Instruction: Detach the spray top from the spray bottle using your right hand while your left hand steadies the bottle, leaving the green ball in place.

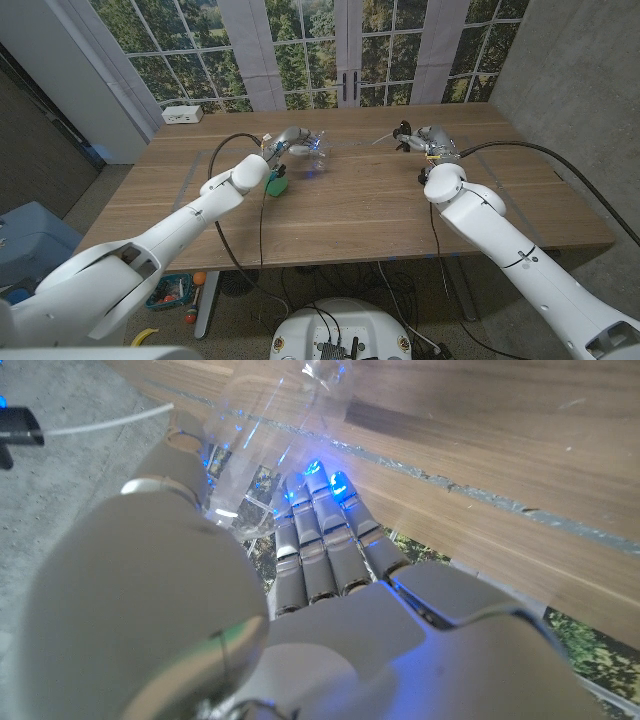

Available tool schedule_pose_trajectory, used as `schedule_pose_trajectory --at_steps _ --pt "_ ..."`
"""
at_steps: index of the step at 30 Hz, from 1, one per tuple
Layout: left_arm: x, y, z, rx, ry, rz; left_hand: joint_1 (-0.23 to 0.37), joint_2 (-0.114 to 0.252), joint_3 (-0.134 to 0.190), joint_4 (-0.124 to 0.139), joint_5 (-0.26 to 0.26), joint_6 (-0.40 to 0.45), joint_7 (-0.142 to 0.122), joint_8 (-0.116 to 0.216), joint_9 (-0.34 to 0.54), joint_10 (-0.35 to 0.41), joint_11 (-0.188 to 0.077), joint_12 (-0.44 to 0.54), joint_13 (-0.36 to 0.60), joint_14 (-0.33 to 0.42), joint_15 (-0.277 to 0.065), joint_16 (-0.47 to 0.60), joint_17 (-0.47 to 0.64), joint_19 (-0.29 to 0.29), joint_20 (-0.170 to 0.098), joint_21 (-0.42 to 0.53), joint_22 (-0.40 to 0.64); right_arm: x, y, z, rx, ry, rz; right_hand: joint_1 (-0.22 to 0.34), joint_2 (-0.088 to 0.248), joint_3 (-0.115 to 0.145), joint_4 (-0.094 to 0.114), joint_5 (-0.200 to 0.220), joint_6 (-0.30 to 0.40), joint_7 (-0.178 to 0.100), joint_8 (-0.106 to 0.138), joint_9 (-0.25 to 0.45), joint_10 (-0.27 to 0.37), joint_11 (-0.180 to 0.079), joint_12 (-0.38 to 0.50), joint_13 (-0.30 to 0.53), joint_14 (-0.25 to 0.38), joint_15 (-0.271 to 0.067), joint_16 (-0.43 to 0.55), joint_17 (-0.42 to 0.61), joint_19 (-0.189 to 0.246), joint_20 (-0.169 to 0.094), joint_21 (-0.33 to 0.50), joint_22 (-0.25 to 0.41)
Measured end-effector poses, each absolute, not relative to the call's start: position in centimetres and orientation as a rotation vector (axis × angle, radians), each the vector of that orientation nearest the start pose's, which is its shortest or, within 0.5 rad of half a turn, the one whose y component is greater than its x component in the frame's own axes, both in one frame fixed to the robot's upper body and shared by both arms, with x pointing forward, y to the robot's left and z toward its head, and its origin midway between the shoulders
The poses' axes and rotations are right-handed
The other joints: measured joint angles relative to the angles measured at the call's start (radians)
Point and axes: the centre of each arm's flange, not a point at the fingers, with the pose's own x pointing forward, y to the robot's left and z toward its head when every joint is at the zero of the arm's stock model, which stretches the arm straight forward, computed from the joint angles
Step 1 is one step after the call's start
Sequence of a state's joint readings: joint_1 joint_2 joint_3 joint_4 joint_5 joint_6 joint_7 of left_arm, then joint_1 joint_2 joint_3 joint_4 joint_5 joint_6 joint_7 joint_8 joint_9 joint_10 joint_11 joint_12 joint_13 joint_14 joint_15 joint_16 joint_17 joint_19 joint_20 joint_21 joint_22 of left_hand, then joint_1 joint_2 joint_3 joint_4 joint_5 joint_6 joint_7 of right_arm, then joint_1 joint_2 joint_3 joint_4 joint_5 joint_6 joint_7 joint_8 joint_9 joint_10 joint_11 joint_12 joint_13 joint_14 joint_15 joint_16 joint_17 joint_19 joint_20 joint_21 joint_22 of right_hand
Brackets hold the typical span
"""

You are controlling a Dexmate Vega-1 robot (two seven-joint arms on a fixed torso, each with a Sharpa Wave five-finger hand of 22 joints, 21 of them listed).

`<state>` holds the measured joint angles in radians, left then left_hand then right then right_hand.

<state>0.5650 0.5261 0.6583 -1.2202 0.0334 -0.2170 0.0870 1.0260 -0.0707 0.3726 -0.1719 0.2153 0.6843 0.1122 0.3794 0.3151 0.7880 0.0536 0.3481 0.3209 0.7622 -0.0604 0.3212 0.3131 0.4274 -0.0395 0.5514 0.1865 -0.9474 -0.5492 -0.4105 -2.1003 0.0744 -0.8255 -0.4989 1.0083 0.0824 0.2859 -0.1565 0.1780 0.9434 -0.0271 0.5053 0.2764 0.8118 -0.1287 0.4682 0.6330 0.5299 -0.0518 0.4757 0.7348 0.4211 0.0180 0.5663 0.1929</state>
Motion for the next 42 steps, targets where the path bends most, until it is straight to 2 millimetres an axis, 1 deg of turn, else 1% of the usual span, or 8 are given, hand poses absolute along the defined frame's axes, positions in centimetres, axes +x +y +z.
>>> schedule_pose_trajectory --at_steps 9,19,23,31,33,36,39,42 --pt "68.0 20.4 1.8 0.743 -0.668 -0.173 0.0 0.0 -0.001 0.001 0.005 0.0 0.0 0.0 0.0 0.0 0.0 -0.004 0.007 0.002 -0.002 -0.008 0.0 0.0 0.0 0.0 0.0 57.1 -23.4 0.7 -0.47 -0.19 -0.212 -0.008 0.008 0.0 0.0 0.007 -0.008 0.008 0.0 0.005 -0.019 0.015 -0.008 0.004 -0.025 0.0 -0.015 0.0 0.0 0.0 0.007 0.005" --pt "68.3 20.7 1.1 0.737 -0.648 -0.164 -0.002 0.002 0.002 -0.002 0.005 0.0 0.0 0.0 0.0 0.007 -0.004 -0.014 0.007 0.005 -0.005 -0.015 -0.002 0.0 0.0 0.0 0.0 58.0 -23.6 -0.4 -0.43 -0.079 -0.143 -0.013 0.013 0.001 0.0 0.015 -0.039 0.02 0.032 0.014 -0.048 0.024 -0.034 -0.006 -0.048 0.006 -0.04 -0.008 -0.013 -0.002 0.011 0.005" --pt "68.4 20.7 0.9 0.738 -0.644 -0.164 -0.002 0.002 0.002 -0.002 0.005 0.0 0.0 0.0 0.0 0.007 -0.004 -0.016 0.007 0.006 -0.006 -0.027 -0.011 0.0 0.0 0.0 0.0 58.0 -23.4 -0.9 -0.422 -0.051 -0.132 -0.013 0.013 0.021 0.001 0.015 -0.063 0.008 0.026 0.026 -0.076 0.021 -0.055 -0.012 -0.077 0.005 -0.051 -0.008 -0.044 0.004 0.011 0.005" --pt "68.4 20.8 0.7 0.73 -0.647 -0.149 0.007 -0.007 0.003 -0.003 0.005 0.0 0.0 0.0 0.0 0.001 -0.028 -0.049 0.02 0.005 -0.008 -0.065 -0.041 -0.01 -0.005 0.0 0.0 59.0 -24.1 0.3 -0.502 -0.022 -0.178 0.053 0.044 0.016 -0.007 0.016 -0.192 -0.015 -0.04 0.008 -0.171 0.028 -0.122 -0.037 -0.146 0.009 -0.07 -0.016 -0.075 0.016 0.011 0.002" --pt "68.4 20.9 0.7 0.731 -0.647 -0.149 0.008 -0.008 -0.014 0.004 0.005 -0.013 -0.013 0.001 0.003 -0.018 -0.047 -0.069 0.13 -0.028 -0.014 -0.079 -0.051 -0.022 -0.003 -0.001 0.0 59.0 -24.3 0.2 -0.508 -0.018 -0.192 0.057 0.04 0.018 -0.01 0.021 -0.247 -0.024 -0.07 -0.001 -0.216 0.035 -0.152 -0.047 -0.168 0.011 -0.078 -0.019 -0.081 0.02 0.011 0.002" --pt "68.4 20.9 0.7 0.733 -0.646 -0.149 0.009 -0.008 -0.034 0.01 0.005 -0.039 -0.053 -0.01 0.017 -0.047 -0.094 -0.109 0.174 -0.084 -0.011 -0.1 -0.064 -0.044 0.008 -0.012 0.0 59.0 -24.8 0.2 -0.52 -0.014 -0.222 0.067 0.03 0.009 -0.008 0.014 -0.324 -0.026 -0.117 -0.016 -0.288 0.048 -0.193 -0.06 -0.219 0.009 -0.097 -0.024 -0.09 0.029 0.011 -0.002" --pt "68.4 21.0 0.6 0.734 -0.645 -0.149 0.019 0.003 -0.054 0.012 0.005 -0.041 -0.127 -0.066 0.005 -0.064 -0.153 -0.143 0.159 -0.136 -0.002 -0.117 -0.073 -0.062 0.016 -0.019 -0.005 58.9 -25.3 0.2 -0.535 -0.009 -0.255 0.062 0.024 0.0 -0.005 0.011 -0.399 -0.024 -0.164 -0.029 -0.363 0.066 -0.229 -0.071 -0.271 0.012 -0.119 -0.031 -0.109 0.034 0.011 -0.002" --pt "68.2 20.9 0.7 0.743 -0.656 -0.148 0.072 0.056 -0.079 0.015 0.004 -0.072 -0.182 -0.122 -0.024 -0.107 -0.197 -0.164 0.125 -0.2 0.005 -0.128 -0.082 -0.085 0.024 -0.036 -0.005 58.8 -23.4 0.4 -0.633 -0.024 -0.248 0.068 0.004 -0.005 -0.002 0.011 -0.469 -0.018 -0.209 -0.041 -0.441 0.079 -0.26 -0.082 -0.313 0.012 -0.137 -0.038 -0.133 0.043 0.003 -0.002"
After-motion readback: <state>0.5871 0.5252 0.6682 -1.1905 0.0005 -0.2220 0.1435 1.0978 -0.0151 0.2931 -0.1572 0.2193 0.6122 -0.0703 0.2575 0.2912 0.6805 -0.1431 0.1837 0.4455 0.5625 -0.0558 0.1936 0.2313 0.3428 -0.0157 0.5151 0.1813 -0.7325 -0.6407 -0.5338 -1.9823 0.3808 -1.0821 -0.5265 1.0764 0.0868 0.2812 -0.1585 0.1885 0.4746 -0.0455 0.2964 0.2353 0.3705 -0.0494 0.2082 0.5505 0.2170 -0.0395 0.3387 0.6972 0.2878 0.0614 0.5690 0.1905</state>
